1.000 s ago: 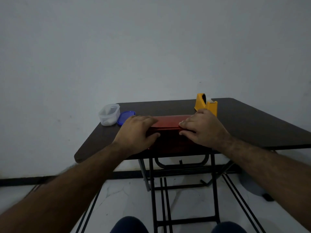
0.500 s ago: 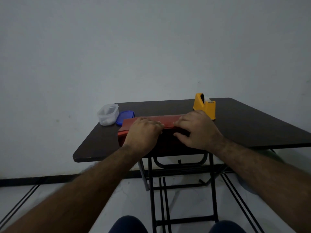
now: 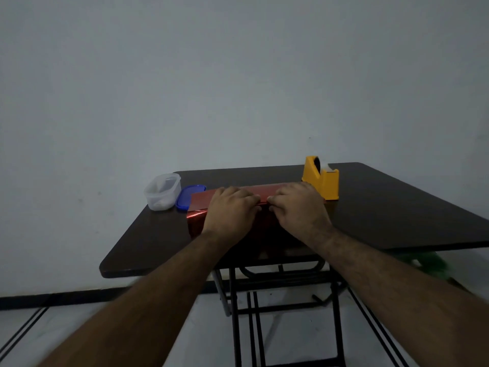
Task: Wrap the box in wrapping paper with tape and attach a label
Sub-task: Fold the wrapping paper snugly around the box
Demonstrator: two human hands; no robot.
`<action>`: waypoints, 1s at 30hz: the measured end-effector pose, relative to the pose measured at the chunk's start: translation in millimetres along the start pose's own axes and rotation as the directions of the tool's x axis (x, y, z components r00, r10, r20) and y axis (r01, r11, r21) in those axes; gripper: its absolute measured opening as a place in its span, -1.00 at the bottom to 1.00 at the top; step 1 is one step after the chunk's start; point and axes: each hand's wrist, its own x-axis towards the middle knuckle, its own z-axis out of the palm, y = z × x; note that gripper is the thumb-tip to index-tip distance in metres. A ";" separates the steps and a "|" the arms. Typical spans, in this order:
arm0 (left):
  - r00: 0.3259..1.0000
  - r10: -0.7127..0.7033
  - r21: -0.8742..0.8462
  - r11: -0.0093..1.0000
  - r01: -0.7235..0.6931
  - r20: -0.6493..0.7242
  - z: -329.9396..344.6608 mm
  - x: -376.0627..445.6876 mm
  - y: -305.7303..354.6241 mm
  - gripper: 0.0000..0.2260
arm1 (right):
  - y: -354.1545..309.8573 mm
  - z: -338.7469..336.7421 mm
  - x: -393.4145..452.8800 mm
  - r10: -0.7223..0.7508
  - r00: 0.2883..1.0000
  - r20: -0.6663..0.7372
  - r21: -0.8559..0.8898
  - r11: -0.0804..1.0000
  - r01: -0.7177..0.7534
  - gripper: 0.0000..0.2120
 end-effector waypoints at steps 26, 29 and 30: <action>0.983 -0.057 -0.050 0.998 0.049 -0.172 57.2 22.1 -13.1 -0.77 | 42.9 22.0 12.5 0.528 0.838 -0.141 0.409 0.801 -0.437 -0.87; 0.982 -0.054 -0.066 0.997 0.042 -0.182 55.8 21.9 -12.4 -0.77 | 80.7 16.9 29.1 0.712 0.698 -0.083 0.411 0.662 -0.626 -0.76; 0.981 -0.053 -0.070 0.997 0.040 -0.187 55.5 21.4 -12.3 -0.77 | 95.0 14.7 35.4 0.762 0.646 -0.049 0.405 0.606 -0.684 -0.73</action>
